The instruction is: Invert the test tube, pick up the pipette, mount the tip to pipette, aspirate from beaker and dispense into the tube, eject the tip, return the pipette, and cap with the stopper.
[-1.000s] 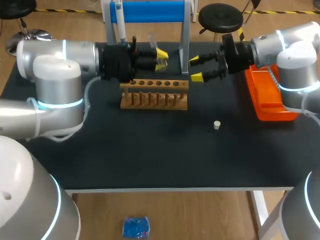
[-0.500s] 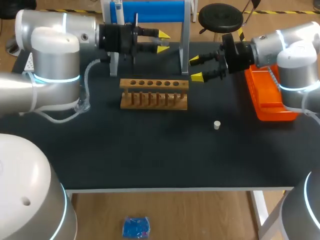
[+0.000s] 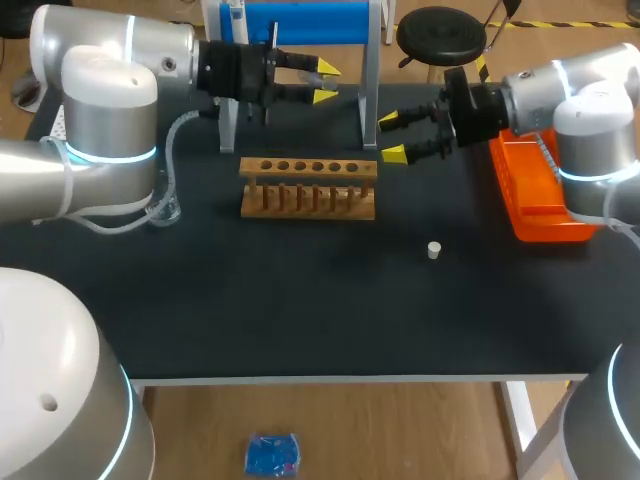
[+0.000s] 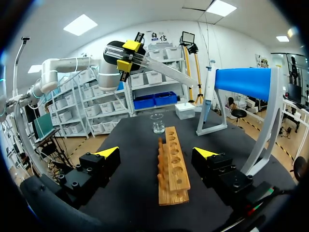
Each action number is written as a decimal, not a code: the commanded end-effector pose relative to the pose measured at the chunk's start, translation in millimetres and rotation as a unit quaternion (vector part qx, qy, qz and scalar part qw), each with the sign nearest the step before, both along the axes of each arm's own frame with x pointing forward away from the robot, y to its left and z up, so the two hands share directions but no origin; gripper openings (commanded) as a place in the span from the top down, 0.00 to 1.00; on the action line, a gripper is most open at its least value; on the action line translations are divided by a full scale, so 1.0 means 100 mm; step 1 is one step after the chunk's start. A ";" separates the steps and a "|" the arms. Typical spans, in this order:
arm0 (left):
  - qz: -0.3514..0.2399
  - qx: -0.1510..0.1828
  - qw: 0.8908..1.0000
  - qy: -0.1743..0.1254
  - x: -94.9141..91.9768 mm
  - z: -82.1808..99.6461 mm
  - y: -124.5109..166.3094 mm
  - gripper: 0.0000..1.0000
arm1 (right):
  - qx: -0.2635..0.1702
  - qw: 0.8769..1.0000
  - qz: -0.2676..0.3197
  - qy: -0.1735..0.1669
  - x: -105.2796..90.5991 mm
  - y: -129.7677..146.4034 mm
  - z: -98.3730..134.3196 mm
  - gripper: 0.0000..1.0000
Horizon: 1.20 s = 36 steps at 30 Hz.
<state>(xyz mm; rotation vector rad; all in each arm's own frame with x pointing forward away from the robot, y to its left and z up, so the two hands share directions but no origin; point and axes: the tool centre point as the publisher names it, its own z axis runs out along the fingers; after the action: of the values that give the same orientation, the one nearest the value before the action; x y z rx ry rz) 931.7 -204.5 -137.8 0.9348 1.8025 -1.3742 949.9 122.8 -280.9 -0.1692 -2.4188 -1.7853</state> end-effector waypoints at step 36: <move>0.133 -0.010 0.943 0.304 0.21 0.10 0.02 1.00 | -0.001 1.000 -0.001 -0.001 0.00 0.00 0.00 0.00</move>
<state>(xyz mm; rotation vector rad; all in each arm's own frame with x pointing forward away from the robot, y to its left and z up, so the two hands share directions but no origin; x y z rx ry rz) 951.7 -202.7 -128.4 0.2313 2.2473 -1.6059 950.3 123.0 -281.0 -0.1685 -2.4186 -1.7849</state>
